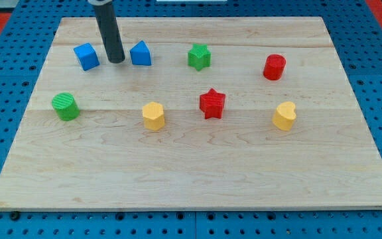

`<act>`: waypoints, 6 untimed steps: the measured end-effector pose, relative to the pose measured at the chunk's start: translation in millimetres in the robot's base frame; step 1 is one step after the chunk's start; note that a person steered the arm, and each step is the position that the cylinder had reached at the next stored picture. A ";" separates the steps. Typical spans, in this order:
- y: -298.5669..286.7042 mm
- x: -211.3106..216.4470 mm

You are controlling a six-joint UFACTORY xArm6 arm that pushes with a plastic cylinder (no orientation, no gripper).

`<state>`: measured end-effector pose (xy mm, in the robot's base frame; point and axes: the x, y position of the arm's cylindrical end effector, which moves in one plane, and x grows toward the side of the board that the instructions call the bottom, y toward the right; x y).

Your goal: Slide blue triangle into green star

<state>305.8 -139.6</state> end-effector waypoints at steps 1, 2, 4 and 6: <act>70.4 -12.0; 122.3 -18.4; 13.9 5.3; 53.1 45.1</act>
